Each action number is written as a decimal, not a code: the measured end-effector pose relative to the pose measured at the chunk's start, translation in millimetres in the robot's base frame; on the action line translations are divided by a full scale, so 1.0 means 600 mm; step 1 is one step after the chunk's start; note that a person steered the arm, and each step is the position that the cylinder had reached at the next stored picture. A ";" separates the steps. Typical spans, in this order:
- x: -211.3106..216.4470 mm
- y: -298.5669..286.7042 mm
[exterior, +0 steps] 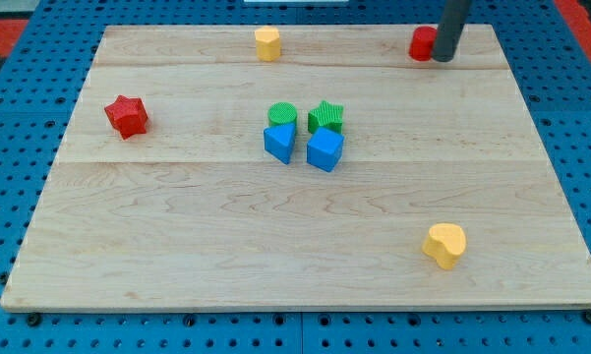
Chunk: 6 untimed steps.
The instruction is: Put the red circle to the top right of the green circle
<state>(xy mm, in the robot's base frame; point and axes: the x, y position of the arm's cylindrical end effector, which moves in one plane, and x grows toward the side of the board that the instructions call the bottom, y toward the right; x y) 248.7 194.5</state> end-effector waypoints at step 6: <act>-0.082 -0.341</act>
